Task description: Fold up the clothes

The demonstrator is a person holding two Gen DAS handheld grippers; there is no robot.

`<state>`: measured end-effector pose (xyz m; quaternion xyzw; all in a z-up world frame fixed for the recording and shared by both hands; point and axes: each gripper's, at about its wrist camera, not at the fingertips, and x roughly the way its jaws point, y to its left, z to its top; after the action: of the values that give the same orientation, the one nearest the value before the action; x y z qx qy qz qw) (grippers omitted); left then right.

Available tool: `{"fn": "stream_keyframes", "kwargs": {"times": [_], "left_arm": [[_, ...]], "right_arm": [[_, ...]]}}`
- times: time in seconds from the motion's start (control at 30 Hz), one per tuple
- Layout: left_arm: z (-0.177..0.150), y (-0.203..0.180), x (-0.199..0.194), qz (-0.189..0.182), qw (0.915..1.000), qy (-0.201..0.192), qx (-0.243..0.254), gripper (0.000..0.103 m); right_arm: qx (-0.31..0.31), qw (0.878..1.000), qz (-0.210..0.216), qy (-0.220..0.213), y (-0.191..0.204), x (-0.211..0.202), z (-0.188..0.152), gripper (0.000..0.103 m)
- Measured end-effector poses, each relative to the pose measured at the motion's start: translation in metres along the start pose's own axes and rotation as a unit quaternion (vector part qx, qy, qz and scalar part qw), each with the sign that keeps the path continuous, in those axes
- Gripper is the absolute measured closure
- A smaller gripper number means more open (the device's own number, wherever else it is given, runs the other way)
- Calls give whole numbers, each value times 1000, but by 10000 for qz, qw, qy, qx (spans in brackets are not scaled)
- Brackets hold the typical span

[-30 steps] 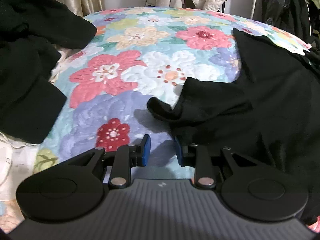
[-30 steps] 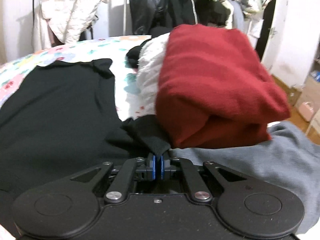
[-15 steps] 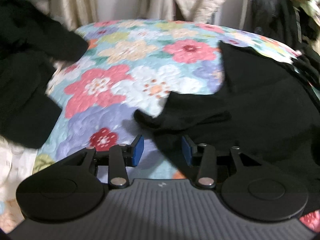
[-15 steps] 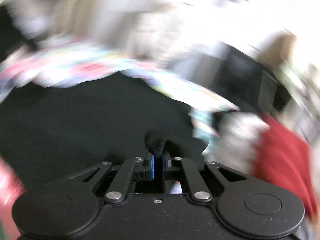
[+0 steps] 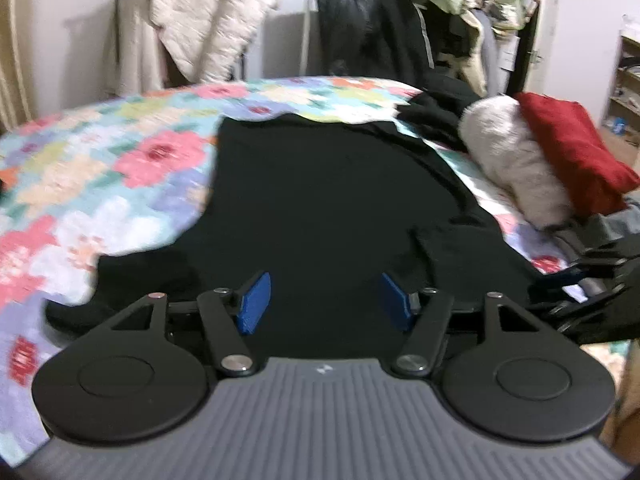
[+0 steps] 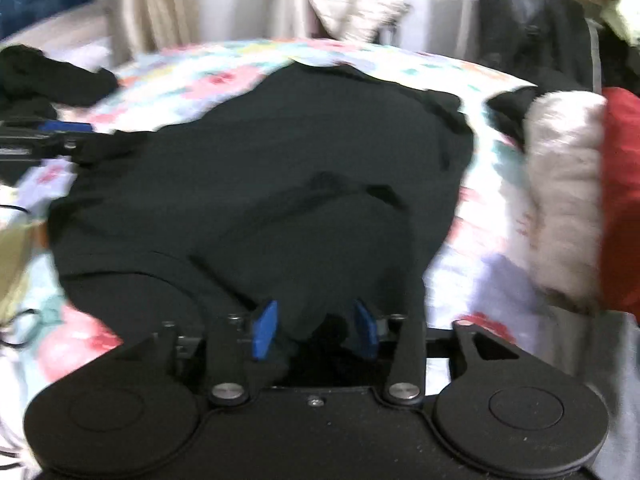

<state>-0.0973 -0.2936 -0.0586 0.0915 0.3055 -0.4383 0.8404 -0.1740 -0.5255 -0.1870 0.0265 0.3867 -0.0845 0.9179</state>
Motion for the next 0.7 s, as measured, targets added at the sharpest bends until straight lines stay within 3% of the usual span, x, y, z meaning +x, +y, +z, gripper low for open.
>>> {"fn": "stream_keyframes", "kwargs": {"times": [0.03, 0.13, 0.2, 0.23, 0.3, 0.37, 0.5, 0.57, 0.7], "left_arm": [[-1, 0, -1, 47, 10000, 28, 42, 42], [-4, 1, -5, 254, 9995, 84, 179, 42], [-6, 6, -8, 366, 9991, 123, 175, 39], [-7, 12, -10, 402, 9990, 143, 99, 39], [-9, 24, -14, 474, 9987, 184, -52, 39], [-12, 28, -15, 487, 9986, 195, -113, 39], [-15, 24, -11, 382, 9988, 218, -201, 39], [-14, 23, -7, 478, 9983, 261, -199, 39], [-9, 46, -12, 1038, 9929, 299, -490, 38]], "right_arm": [[-143, 9997, -178, 100, 2, 3, -2, 53], [-758, 9935, -488, 700, 14, 17, -8, 100], [-918, 9887, -775, 900, 14, 15, -7, 101], [-841, 9880, -906, 929, 8, 9, -6, 100], [-231, 9942, -334, 993, -13, -2, -3, 100], [-108, 9946, -390, 952, -17, -10, 0, 99], [-257, 9955, -593, 696, -12, -26, 11, 74], [-452, 9983, -121, 338, 0, -28, 21, 55], [-806, 9949, 558, 233, 31, -2, 42, 51]]}}
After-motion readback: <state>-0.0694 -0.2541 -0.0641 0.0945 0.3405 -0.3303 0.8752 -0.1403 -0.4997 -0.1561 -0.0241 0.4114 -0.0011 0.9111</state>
